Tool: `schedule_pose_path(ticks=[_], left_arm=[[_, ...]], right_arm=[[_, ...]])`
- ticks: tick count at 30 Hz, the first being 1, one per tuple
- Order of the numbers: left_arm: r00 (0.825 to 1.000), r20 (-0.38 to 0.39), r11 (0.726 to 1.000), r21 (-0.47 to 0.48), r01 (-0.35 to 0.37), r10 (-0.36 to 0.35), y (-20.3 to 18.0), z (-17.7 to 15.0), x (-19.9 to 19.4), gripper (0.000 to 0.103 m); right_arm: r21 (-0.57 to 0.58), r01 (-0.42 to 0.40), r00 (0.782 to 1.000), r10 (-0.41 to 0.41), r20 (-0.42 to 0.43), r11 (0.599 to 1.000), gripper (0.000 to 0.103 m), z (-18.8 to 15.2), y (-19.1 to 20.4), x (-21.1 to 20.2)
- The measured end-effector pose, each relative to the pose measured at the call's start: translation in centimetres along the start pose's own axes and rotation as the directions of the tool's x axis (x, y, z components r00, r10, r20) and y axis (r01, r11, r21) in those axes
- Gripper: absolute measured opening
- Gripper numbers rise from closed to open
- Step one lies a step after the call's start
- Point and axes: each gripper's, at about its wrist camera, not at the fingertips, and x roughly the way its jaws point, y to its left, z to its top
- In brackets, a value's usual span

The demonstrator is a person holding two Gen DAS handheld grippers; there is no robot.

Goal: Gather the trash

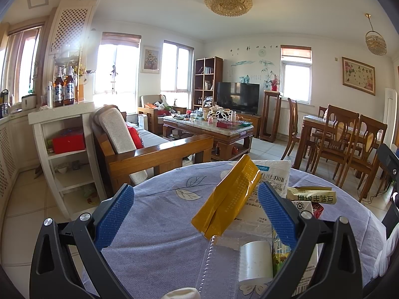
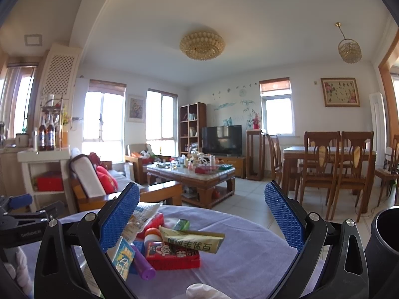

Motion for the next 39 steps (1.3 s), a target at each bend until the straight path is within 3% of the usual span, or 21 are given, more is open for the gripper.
schedule_pose_path(ticks=[39], left_arm=[[1.0,-0.002,1.0,-0.004,0.001,-0.001,0.03,0.01,0.0,0.098]], right_arm=[[0.001,-0.002,1.0,0.002,-0.01,1.0,0.099,-0.19,0.12,0.3]])
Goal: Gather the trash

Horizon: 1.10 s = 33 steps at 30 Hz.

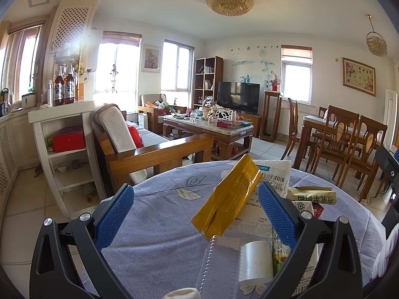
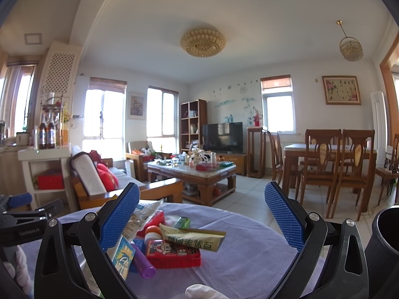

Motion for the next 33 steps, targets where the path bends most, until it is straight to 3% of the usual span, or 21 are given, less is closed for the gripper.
schedule_pose_path(ticks=[33], left_arm=[[1.0,0.0,1.0,0.002,0.015,-0.015,-0.16,-0.01,-0.05,0.098]], right_arm=[[0.002,0.0,1.0,0.0,-0.002,1.0,0.099,-0.06,0.1,0.06]])
